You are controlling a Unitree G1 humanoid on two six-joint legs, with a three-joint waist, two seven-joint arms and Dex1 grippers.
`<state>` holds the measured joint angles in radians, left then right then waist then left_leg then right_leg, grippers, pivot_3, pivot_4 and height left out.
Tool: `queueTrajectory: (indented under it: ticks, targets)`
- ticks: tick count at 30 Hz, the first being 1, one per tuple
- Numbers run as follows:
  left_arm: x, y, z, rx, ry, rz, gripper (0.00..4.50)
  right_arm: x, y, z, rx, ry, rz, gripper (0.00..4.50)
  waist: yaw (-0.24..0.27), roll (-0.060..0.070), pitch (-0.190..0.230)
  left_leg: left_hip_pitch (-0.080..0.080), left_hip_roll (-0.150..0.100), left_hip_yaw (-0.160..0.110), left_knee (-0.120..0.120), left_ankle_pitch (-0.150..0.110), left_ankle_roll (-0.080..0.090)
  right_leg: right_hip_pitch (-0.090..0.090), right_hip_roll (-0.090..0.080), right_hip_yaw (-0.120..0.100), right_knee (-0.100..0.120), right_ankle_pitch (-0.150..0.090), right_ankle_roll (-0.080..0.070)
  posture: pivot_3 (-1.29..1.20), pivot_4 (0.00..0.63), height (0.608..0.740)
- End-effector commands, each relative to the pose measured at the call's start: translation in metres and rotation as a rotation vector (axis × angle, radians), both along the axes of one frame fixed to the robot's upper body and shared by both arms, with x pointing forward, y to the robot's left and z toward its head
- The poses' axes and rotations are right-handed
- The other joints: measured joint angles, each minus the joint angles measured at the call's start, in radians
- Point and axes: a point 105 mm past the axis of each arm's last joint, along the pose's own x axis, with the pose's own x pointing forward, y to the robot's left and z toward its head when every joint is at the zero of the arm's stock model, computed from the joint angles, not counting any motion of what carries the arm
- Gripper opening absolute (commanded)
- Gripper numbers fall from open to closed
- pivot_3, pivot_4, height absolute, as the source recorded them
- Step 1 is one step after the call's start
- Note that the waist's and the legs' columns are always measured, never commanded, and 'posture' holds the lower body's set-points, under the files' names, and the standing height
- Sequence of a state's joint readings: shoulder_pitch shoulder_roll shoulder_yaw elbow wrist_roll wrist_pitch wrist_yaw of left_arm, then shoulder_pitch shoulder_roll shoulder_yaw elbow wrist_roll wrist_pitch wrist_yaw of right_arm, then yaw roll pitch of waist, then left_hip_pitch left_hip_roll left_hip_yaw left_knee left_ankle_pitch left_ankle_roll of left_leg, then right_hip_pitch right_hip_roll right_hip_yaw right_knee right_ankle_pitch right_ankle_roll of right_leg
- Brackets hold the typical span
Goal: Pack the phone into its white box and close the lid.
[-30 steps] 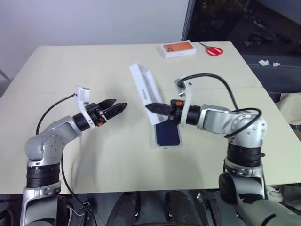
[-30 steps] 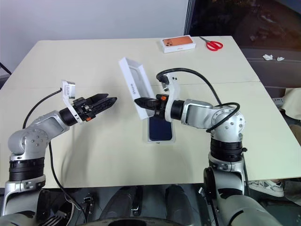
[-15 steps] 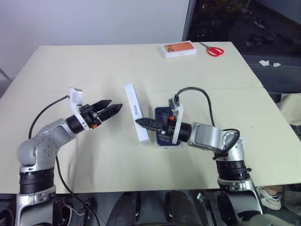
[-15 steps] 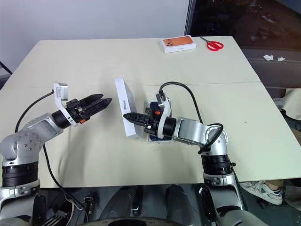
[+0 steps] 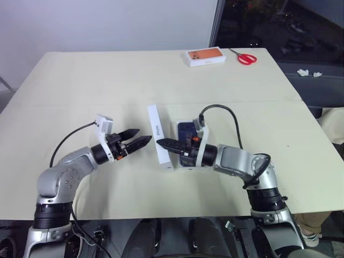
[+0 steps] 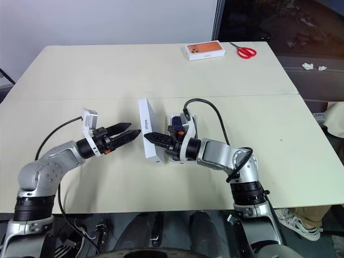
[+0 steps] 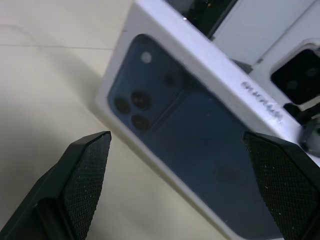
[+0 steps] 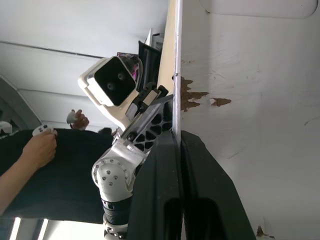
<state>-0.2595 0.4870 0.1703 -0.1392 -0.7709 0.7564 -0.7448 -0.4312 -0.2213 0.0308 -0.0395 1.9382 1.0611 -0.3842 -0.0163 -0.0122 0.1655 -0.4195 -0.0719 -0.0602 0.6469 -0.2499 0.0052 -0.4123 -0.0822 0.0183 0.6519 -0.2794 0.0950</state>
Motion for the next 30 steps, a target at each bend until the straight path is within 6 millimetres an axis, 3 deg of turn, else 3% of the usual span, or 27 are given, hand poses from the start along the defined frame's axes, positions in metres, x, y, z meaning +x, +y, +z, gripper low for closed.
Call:
queueTrajectory:
  ticks: [1,6,8,13,18,23,27,30]
  targets:
    - [-0.001,-0.006,-0.002,-0.012,-0.011,-0.013,3.62,0.002,-0.002,0.011,0.066,-0.010,-0.009,1.78,0.000,0.000,0.000,0.000,0.000,0.000,0.000,0.000,0.000,0.000,0.000,0.000,0.000,0.000,0.000,0.00,0.150,0.740]
    - [-0.001,-0.020,-0.009,-0.017,0.003,-0.035,1.09,0.006,-0.006,0.011,0.058,-0.006,-0.038,4.40,0.000,0.000,0.000,0.000,0.000,0.000,0.000,0.000,0.000,0.000,0.000,0.000,0.000,0.000,0.000,0.00,0.150,0.740]
    - [-0.002,-0.026,-0.013,-0.012,0.003,-0.043,0.10,0.009,-0.010,0.014,0.061,-0.016,-0.052,4.50,0.000,0.000,0.000,0.000,0.000,0.000,0.000,0.000,0.000,0.000,0.000,0.000,0.000,0.000,0.000,0.00,0.150,0.740]
    - [0.001,-0.038,-0.015,-0.015,-0.010,-0.057,0.04,0.016,-0.026,0.034,-0.154,-0.344,-0.047,4.50,0.003,0.000,0.000,0.000,0.000,0.000,0.001,0.000,0.000,0.001,0.000,0.000,0.000,0.000,0.000,0.00,0.150,0.740]
    - [0.008,-0.055,-0.014,-0.059,-0.004,-0.072,0.04,0.028,-0.062,0.030,-0.582,-0.804,0.003,4.50,0.006,0.000,0.000,0.000,0.000,0.000,0.002,-0.001,0.001,0.002,0.001,-0.003,-0.002,0.000,0.000,0.00,0.150,0.740]
    - [0.017,-0.083,-0.013,-0.087,-0.010,-0.129,0.04,0.047,-0.086,0.038,-0.700,-1.027,-0.049,4.50,0.006,0.000,0.000,0.000,0.000,0.000,0.002,-0.001,0.001,0.003,0.001,-0.002,-0.002,0.000,0.001,0.00,0.150,0.740]
    - [0.021,-0.100,-0.011,-0.085,-0.024,-0.166,0.04,0.054,-0.087,0.034,-0.823,-1.216,-0.034,4.50,0.005,0.000,0.000,0.000,0.000,0.000,0.002,-0.001,0.001,0.003,0.001,-0.002,-0.002,0.000,0.001,0.00,0.150,0.740]
    - [0.022,-0.097,-0.009,-0.079,-0.037,-0.161,0.04,0.057,-0.085,0.035,-0.835,-1.266,-0.046,4.50,0.003,0.000,0.000,0.000,0.000,0.000,0.002,0.000,0.000,0.002,0.001,-0.001,-0.002,0.000,0.001,0.00,0.150,0.740]
